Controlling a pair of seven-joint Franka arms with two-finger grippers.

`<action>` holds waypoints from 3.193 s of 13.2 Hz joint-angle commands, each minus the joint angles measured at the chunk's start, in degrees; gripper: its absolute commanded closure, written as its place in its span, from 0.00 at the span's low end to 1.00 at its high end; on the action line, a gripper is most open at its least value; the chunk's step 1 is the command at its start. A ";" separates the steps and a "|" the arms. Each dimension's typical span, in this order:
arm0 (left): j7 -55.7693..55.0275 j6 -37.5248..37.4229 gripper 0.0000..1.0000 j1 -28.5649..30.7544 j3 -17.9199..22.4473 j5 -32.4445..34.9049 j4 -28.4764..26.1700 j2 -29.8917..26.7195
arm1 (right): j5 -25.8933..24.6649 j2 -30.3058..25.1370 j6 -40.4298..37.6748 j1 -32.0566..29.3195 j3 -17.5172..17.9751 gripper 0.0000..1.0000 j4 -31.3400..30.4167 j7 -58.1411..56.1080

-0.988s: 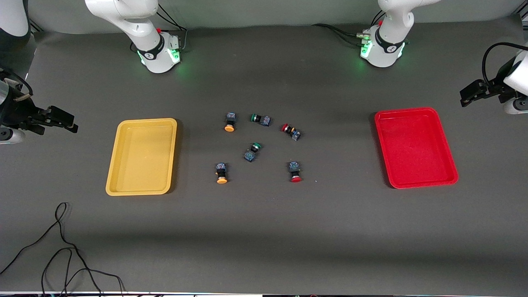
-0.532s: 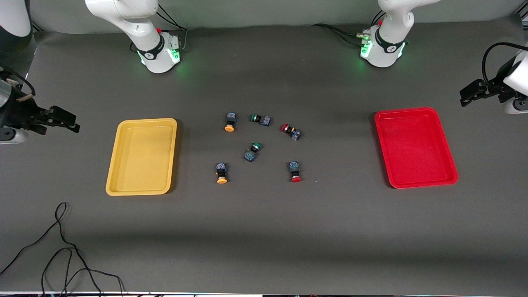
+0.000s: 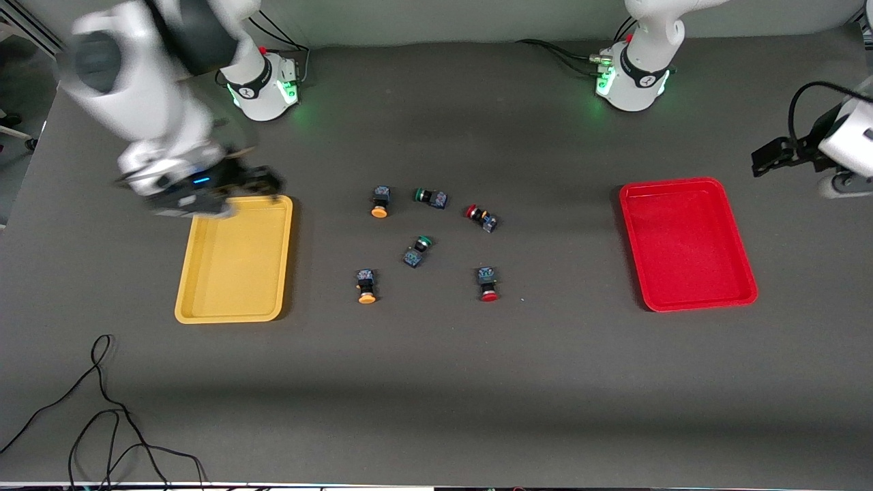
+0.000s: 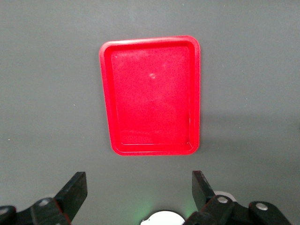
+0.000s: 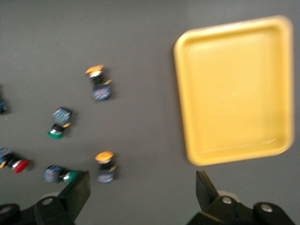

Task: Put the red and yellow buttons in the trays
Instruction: 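Grasp the orange button with the right gripper while the left gripper approaches, then carry the buttons to the yellow and red trays with both grippers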

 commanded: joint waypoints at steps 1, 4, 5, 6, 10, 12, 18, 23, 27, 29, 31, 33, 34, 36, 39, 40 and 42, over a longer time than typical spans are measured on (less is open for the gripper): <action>0.52 -7.11 0.00 -0.85 -0.28 0.24 6.63 8.52 | 0.03 -2.82 6.65 9.90 -0.85 0.00 -7.41 13.73; -3.67 -2.83 0.00 -2.85 -0.45 -0.82 5.33 12.38 | -0.23 -1.42 9.48 16.43 -0.85 0.00 -9.17 19.66; -8.83 -0.64 0.00 -4.95 -0.46 -2.56 4.45 14.32 | -0.58 -1.15 10.61 17.74 -0.85 0.00 -10.14 19.93; -14.97 1.47 0.00 -7.24 -0.54 -3.71 4.36 16.51 | -0.67 -0.37 12.63 18.02 -0.85 0.00 -11.45 19.93; -44.07 10.97 0.00 -21.13 -0.63 -4.86 4.62 26.36 | -4.69 7.18 26.66 18.11 -0.85 0.00 -17.16 19.67; -52.35 14.23 0.00 -23.43 -0.72 -8.71 4.44 29.70 | -5.59 12.18 37.56 18.02 -1.03 0.00 -20.60 19.67; -76.17 25.71 0.00 -31.31 -1.25 -17.87 -1.08 30.51 | -5.68 25.74 51.05 17.85 -1.20 0.00 -20.25 19.41; -84.09 43.47 0.02 -38.62 -1.33 -17.87 -10.49 31.03 | -5.76 27.85 51.05 17.58 -1.20 0.52 -19.46 19.14; -86.40 50.79 0.02 -41.18 -1.33 -17.96 -10.15 34.55 | -5.68 26.89 50.09 17.58 -1.20 0.78 -18.76 18.79; -86.66 50.89 0.05 -42.15 -1.25 -17.96 -10.23 34.82 | -5.68 23.30 44.15 17.49 -1.20 0.78 -17.54 18.88; -86.84 52.98 0.17 -42.94 -1.25 -17.44 -10.67 35.43 | -5.68 19.52 35.45 17.49 -1.20 0.78 -14.47 18.79; -86.58 53.70 0.67 -43.73 -1.16 -15.34 -10.67 36.40 | -5.07 17.75 26.75 16.80 -2.33 0.78 -9.99 14.33; -86.66 53.53 0.98 -44.00 -1.25 -13.58 -10.67 36.40 | -4.98 16.70 23.75 16.70 -4.61 0.78 -8.75 10.48; -86.40 51.78 1.00 -43.56 -1.16 -12.95 -10.59 35.87 | -4.80 13.72 20.48 16.70 -10.66 0.78 -8.56 -1.62; -82.91 40.83 1.00 -40.68 -0.46 -9.89 -8.57 31.84 | -4.80 10.20 17.05 16.70 -22.95 0.78 -8.74 -22.01; -79.67 35.91 1.00 -38.31 -0.46 -8.92 -8.30 29.22 | -3.75 9.93 16.95 16.70 -28.31 0.78 -8.91 -30.26; -69.14 30.17 1.00 -35.92 -0.37 -7.77 -11.18 22.55 | 1.07 10.97 17.39 16.62 -37.81 0.78 -9.18 -47.05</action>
